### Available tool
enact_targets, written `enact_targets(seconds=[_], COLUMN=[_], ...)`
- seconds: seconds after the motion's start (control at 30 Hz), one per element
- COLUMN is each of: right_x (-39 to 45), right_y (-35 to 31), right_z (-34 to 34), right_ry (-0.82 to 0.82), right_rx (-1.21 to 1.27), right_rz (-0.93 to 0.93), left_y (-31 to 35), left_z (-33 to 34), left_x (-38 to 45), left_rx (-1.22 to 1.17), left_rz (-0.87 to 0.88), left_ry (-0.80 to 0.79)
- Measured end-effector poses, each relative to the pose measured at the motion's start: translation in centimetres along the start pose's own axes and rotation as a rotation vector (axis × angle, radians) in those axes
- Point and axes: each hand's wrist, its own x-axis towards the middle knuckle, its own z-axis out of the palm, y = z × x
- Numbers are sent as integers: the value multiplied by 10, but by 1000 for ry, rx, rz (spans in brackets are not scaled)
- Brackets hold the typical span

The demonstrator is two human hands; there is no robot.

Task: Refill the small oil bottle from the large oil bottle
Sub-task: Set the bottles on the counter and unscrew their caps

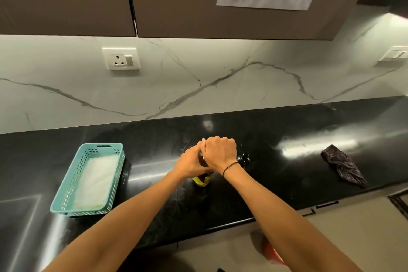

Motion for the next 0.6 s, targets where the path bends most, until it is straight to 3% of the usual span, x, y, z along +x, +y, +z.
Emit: enact_targets(seconds=[0.1,0.43,0.6], right_x=[7,41,41], right_y=[11,58,76], right_z=[6,6,-2], right_ry=[54,-43,-48], right_rx=[-24,-76,-81], right_rz=[-138,-760,-916], left_y=[1,5,5], left_z=[-3,-12,-12], left_x=[2,10,12], left_rx=[-2,40,63], left_rz=[-19,-36,-53], left_ry=[-3,-114,-107])
